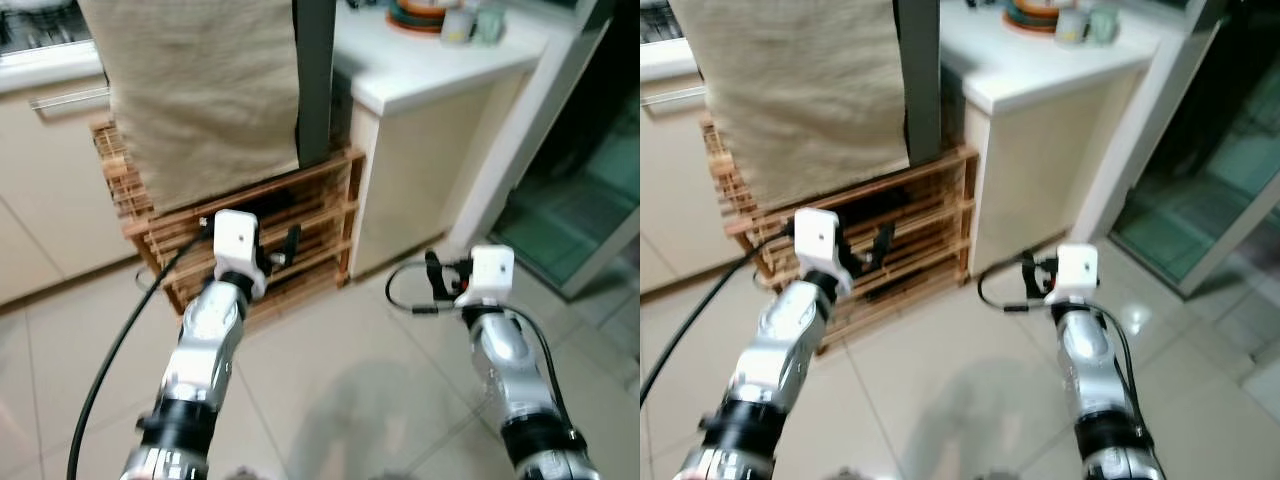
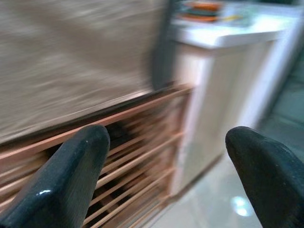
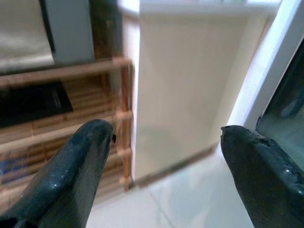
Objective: Restocking fridge
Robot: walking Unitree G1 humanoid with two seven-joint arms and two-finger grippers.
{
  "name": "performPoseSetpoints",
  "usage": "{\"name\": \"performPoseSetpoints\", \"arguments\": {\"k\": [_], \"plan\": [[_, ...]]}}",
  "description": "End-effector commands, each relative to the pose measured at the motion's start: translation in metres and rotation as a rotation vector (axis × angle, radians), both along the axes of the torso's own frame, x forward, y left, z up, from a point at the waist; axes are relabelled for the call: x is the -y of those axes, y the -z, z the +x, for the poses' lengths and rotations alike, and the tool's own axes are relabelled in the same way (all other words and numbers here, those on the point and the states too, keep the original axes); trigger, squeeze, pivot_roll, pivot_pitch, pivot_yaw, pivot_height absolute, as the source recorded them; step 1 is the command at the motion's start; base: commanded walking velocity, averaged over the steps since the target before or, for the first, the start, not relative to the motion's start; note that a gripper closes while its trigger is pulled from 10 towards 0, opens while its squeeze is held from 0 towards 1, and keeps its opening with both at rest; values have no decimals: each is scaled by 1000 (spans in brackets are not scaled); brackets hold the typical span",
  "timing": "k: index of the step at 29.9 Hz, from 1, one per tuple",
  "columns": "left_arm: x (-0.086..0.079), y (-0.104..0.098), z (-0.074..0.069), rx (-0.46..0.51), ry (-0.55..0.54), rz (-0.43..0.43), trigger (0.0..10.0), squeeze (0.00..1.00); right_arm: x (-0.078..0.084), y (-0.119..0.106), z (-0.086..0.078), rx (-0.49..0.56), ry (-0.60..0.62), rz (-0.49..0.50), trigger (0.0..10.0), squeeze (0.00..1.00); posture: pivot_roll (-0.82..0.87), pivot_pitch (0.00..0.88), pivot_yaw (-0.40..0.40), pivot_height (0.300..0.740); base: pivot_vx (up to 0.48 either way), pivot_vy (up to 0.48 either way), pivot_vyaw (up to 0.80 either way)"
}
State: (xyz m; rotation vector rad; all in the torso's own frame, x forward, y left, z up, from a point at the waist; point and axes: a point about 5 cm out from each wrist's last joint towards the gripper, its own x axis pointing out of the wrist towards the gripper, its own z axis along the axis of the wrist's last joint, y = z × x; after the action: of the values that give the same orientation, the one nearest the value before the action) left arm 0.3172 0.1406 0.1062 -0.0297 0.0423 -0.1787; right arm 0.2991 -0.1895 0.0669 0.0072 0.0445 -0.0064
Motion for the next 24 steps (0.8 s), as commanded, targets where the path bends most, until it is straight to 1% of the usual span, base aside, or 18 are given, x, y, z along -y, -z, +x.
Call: {"name": "performPoseSetpoints", "arguments": {"k": [1, 3, 4, 6, 7, 8, 10, 13, 15, 16, 18, 21, 24], "plan": [[-19, 6, 1, -35, -92, -11, 10000, 0, 7, -7, -5, 54, 50, 6, 10000, 0, -119, 0, -10, 740, 0, 446, 0], [-29, 11, -1, -61, -137, -11, 10000, 0, 20, -10, -14, 81, 131, 5, 10000, 0, -127, 0, -9, 740, 0, 448, 0], [-29, 11, -1, -61, -137, -11, 10000, 0, 20, -10, -14, 81, 131, 5, 10000, 0, -127, 0, -9, 740, 0, 450, 0], [-34, 14, -2, -70, -149, -2, 10000, 0, 35, -10, -20, 81, 206, -10, 10000, 0, -133, 0, -9, 740, 0, 446, 0], [-34, 14, -2, -70, -149, -2, 10000, 0, 35, -10, -20, 81, 206, -10, 10000, 0, -133, 0, -9, 740, 0, 446, 0], [-34, 14, -1, -65, -145, 14, 10000, 0, 43, -9, -21, 70, 242, -24, 10000, 0, -135, 0, -12, 740, 0, 446, 0], [-33, 9, 3, -39, -139, 32, 10000, 0, 47, -11, -20, 71, 255, -43, 10000, 0, -135, 0, -17, 740, 0, 446, 0], [-30, -1, 9, 11, -124, 62, 10000, 0, 45, -14, -20, 77, 242, -59, 10000, 0, -124, 0, -21, 740, 0, 449, 0], [-30, -3, 10, 18, -120, 68, 10000, 0, 44, -13, -21, 75, 229, -66, 10000, 0, -122, 0, -20, 740, 0, 454, 0], [-29, -4, 10, 23, -112, 87, 10000, 0, 41, -10, -22, 63, 215, -69, 10000, 0, -118, 0, -20, 740, 0, 465, -800], [-30, -3, 9, 23, -110, 94, 10000, 0, 38, -8, -22, 54, 212, -62, 10000, 0, -117, 0, -19, 740, 0, 467, -800], [-31, 0, 7, 17, -113, 88, 10000, 0, 32, -8, -21, 56, 188, -70, 10000, 0, -116, 0, -19, 740, 0, 474, -800], [-30, 1, 7, 18, -113, 89, 10000, 0, 30, -8, -21, 66, 181, -71, 10000, 0, -112, 0, -18, 740, 0, 476, -800]]}}
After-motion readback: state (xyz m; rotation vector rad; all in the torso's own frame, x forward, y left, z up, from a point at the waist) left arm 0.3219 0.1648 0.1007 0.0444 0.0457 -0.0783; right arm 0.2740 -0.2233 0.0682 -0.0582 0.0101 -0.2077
